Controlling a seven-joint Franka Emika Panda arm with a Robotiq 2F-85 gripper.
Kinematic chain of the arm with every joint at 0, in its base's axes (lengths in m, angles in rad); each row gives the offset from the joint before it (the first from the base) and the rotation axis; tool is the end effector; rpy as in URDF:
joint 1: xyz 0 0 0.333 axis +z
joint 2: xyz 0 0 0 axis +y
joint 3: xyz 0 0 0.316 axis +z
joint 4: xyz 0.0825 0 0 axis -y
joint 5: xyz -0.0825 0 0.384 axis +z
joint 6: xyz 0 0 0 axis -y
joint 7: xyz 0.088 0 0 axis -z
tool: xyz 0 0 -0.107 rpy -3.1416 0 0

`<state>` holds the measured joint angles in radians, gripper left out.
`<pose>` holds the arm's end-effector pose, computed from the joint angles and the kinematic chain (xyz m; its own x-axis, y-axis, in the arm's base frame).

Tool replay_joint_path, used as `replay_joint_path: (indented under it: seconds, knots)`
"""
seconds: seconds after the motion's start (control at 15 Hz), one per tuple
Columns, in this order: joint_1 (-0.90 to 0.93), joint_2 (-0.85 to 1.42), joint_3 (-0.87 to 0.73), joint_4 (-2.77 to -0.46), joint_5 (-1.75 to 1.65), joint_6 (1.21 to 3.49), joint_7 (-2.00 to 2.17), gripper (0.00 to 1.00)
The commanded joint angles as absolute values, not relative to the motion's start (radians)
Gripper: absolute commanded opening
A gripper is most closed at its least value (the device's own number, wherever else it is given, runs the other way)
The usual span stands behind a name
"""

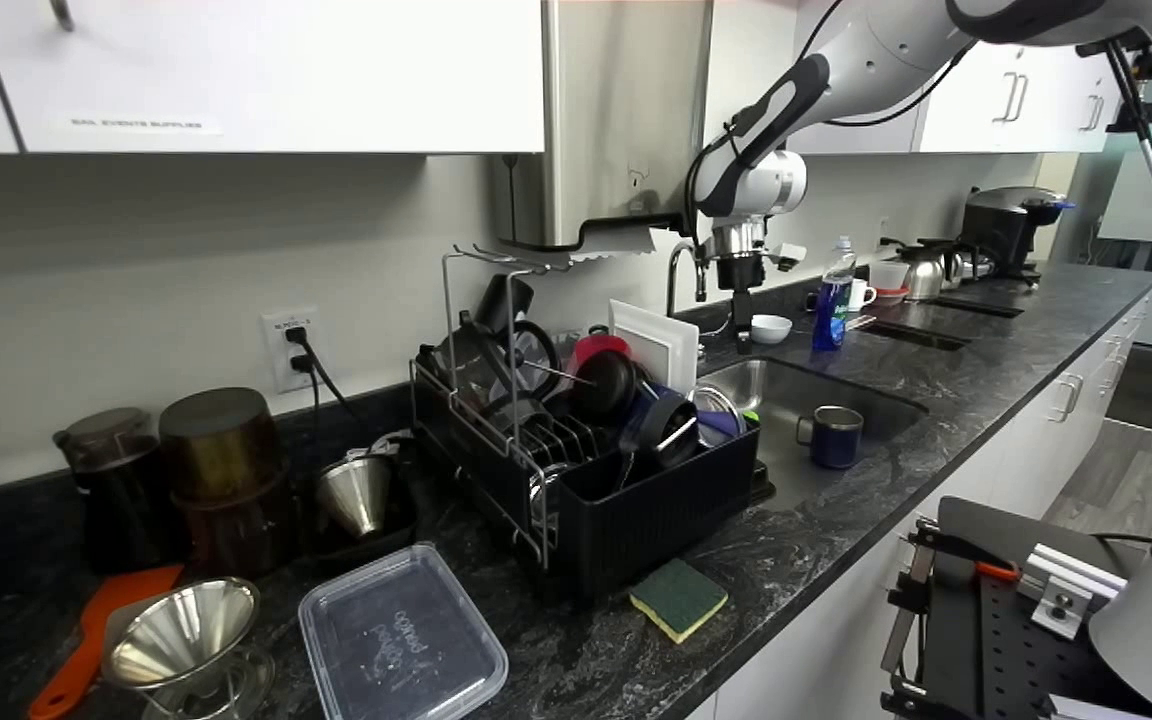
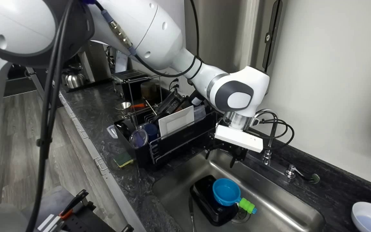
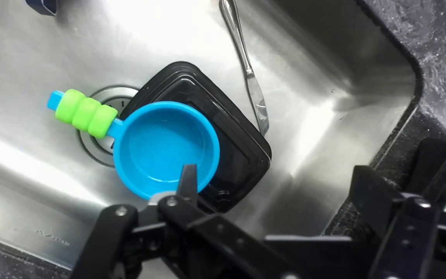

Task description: Put the blue pan on the the dish dryer

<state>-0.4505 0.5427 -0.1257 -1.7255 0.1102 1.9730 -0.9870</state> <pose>0.5393 -0.3347 0.2519 0.9196 0.3666 -0.1410 0.3254 -0.9120 -0.2497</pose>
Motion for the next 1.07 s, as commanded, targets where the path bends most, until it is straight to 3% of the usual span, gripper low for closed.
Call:
replay_joint_path:
  seconds: [0.0, 0.6, 1.0]
  knots:
    - [-0.460, 0.520, -0.141, -1.774, 0.090, 2.036, -1.032, 1.00]
    - [-0.584, 0.551, -0.184, -1.706, 0.105, 1.970, -1.315, 1.00]
    - [-0.598, 0.567, -0.191, -1.697, 0.100, 1.979, -1.293, 1.00]
